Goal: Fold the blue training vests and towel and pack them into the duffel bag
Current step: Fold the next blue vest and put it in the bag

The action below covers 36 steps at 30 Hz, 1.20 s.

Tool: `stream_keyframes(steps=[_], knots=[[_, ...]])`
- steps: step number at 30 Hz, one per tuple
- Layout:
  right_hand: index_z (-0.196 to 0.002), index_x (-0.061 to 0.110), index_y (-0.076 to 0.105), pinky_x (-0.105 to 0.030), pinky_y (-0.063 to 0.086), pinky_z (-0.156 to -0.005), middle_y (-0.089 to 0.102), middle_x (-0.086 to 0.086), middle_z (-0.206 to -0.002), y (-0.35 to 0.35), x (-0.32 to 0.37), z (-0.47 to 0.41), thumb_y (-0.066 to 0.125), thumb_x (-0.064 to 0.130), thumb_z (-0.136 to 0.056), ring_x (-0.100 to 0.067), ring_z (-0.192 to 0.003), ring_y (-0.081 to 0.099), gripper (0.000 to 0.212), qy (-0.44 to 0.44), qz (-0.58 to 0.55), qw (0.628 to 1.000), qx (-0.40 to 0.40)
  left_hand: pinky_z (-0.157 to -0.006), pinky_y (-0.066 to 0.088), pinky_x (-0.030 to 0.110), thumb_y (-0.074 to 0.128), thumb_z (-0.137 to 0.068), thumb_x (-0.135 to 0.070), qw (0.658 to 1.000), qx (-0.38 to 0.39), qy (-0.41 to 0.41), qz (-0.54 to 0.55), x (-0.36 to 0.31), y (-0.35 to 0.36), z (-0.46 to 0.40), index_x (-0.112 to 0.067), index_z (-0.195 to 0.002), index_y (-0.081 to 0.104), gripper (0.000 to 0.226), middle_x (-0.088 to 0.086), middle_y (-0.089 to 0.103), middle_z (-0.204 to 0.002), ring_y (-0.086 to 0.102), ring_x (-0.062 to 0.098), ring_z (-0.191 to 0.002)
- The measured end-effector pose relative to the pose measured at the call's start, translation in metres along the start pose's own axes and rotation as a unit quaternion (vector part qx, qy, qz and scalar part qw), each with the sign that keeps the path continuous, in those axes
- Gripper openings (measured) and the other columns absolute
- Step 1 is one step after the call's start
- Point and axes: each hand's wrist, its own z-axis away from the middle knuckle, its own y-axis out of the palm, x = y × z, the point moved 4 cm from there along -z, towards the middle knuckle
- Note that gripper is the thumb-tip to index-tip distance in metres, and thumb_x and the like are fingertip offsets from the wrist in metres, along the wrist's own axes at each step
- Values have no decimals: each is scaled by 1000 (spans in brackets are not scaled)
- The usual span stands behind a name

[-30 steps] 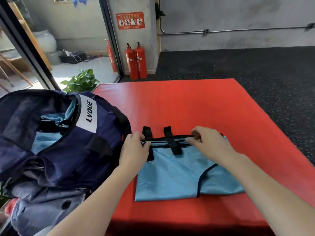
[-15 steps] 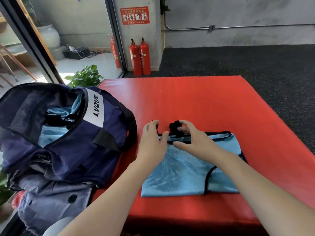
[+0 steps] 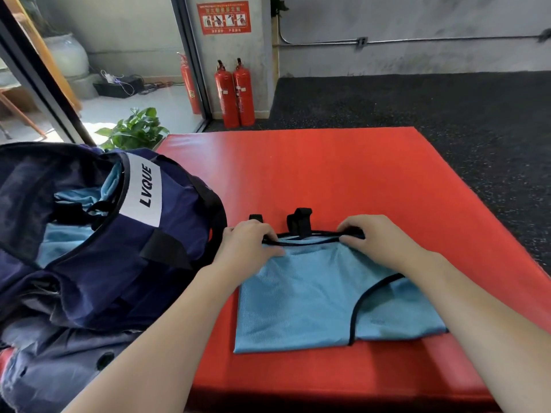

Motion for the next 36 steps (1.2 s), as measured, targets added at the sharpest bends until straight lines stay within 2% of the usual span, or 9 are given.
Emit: stream_keyframes(steps=[6, 10, 15, 17, 20, 25, 28, 32, 36], knots=[[-94, 37, 72, -39, 53, -87, 71, 17, -97, -8, -17, 2, 69, 37, -93, -10, -95, 64, 4, 40, -2, 999, -20, -90, 47, 47, 72, -86, -34, 1000, -12, 20, -6, 2, -4, -5, -35, -82, 69, 5, -15, 61, -92, 58, 13, -92], [-93, 37, 72, -36, 52, -79, 71, 14, -95, -15, -25, 6, 67, 39, -94, -14, -93, 63, 6, 72, 12, 996, -47, -84, 47, 44, 66, -94, -36, 999, -35, 5, -11, 8, -4, -7, -26, -79, 71, 18, -16, 60, -86, 57, 13, -89], [-100, 35, 75, -35, 49, -79, 72, 11, -103, -20, -29, 10, 64, 39, -96, -17, -100, 62, 12, 96, 39, 993, -49, -82, 30, 37, 58, -98, -26, 996, -42, -41, -68, 5, -3, -7, -29, -86, 78, 23, -17, 55, -103, 46, 19, -106], [-100, 37, 76, -36, 51, -83, 72, 11, -105, -22, -32, 12, 64, 39, -96, -18, -102, 62, 13, 108, 41, 992, -47, -77, 34, 35, 63, -93, -21, 994, -59, -57, -76, 6, -5, -7, -31, -83, 78, 20, -10, 57, -99, 48, 22, -102], [-97, 39, 76, -39, 53, -85, 73, 11, -104, -26, -37, 17, 65, 39, -95, -18, -103, 63, 11, 127, 38, 990, -46, -72, 47, 35, 71, -89, -31, 991, -84, -98, -40, 6, -11, -5, -31, -85, 74, 4, -5, 56, -94, 56, 22, -90], [-95, 37, 76, -35, 52, -77, 72, 11, -97, -30, -41, 30, 67, 39, -93, -17, -97, 63, 9, 136, 62, 988, -39, -73, 54, 38, 63, -90, -32, 987, -96, -130, -3, -2, -2, 0, -28, -90, 57, 7, -6, 65, -82, 61, 24, -80], [-88, 36, 75, -34, 52, -74, 70, 11, -90, -31, -44, 39, 70, 42, -90, -16, -93, 63, 8, 144, 69, 987, -29, -80, 52, 42, 64, -92, -38, 995, -56, -79, 5, -13, 14, -6, -22, -99, 58, 18, -2, 63, -97, 60, 25, -93], [-80, 33, 73, -37, 55, -73, 69, 13, -84, -32, -43, 53, 73, 46, -85, -13, -85, 64, 14, 146, 65, 987, 0, -101, 41, 43, 56, -92, -60, 998, -6, -46, -34, -36, 37, -13, -21, -122, 61, 49, 0, 57, -123, 48, 26, -119], [-71, 30, 70, -33, 50, -63, 68, 11, -77, -35, -38, 69, 76, 45, -81, -10, -75, 63, 19, 141, 56, 988, 32, -109, 21, 49, 40, -89, -76, 995, -18, -62, -76, -58, 53, -23, -27, -119, 60, 61, -8, 56, -125, 44, 21, -128]])
